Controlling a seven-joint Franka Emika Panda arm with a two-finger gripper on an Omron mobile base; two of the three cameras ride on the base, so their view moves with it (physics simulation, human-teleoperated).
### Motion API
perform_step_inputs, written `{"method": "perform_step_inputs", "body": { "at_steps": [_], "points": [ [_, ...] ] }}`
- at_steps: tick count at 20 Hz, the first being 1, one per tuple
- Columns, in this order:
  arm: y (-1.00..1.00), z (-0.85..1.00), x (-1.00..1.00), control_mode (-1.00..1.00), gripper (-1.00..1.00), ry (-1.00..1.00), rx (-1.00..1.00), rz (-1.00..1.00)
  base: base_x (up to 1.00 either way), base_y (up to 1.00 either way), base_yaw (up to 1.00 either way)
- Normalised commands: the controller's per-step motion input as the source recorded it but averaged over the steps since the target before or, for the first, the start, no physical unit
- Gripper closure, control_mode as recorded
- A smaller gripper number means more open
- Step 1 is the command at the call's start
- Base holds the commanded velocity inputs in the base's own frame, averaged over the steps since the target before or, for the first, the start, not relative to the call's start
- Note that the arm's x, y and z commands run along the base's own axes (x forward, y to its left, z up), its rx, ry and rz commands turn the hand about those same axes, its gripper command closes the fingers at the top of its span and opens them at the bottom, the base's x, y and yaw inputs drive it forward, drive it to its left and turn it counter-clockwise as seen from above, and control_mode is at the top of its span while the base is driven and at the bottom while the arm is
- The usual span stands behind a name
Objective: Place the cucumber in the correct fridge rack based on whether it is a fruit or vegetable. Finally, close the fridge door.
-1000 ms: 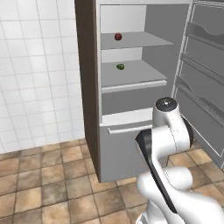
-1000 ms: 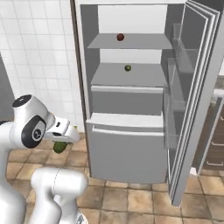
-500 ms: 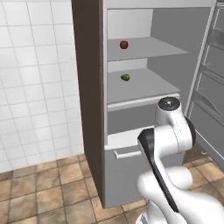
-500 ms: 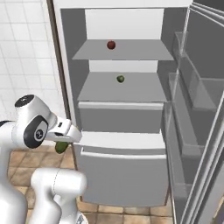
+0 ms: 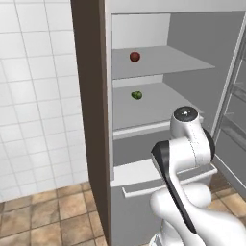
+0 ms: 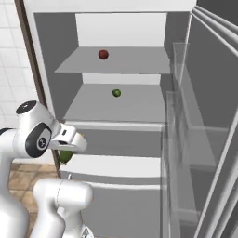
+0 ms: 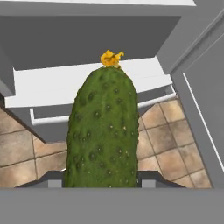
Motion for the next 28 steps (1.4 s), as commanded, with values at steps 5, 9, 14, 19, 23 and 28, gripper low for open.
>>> {"method": "perform_step_inputs", "body": {
  "at_steps": [5,9,14,19,23,28],
  "points": [
    [0.0,0.0,0.0,1.0,1.0,0.0,0.0,0.0,0.49,-0.27,0.05],
    [0.0,0.0,0.0,1.0,1.0,0.0,0.0,0.0,0.41,-0.35,0.09],
    [0.0,0.0,0.0,1.0,1.0,0.0,0.0,0.0,0.32,-0.29,0.12],
    [0.0,0.0,0.0,1.0,1.0,0.0,0.0,0.0,0.38,-0.15,0.16],
    [-0.25,0.17,0.45,-1.0,1.0,-0.22,0.02,0.11,0.12,-0.07,0.04],
    [-0.14,0.24,0.92,-1.0,1.0,-0.23,0.02,0.1,0.0,0.0,0.0]
  ]
}}
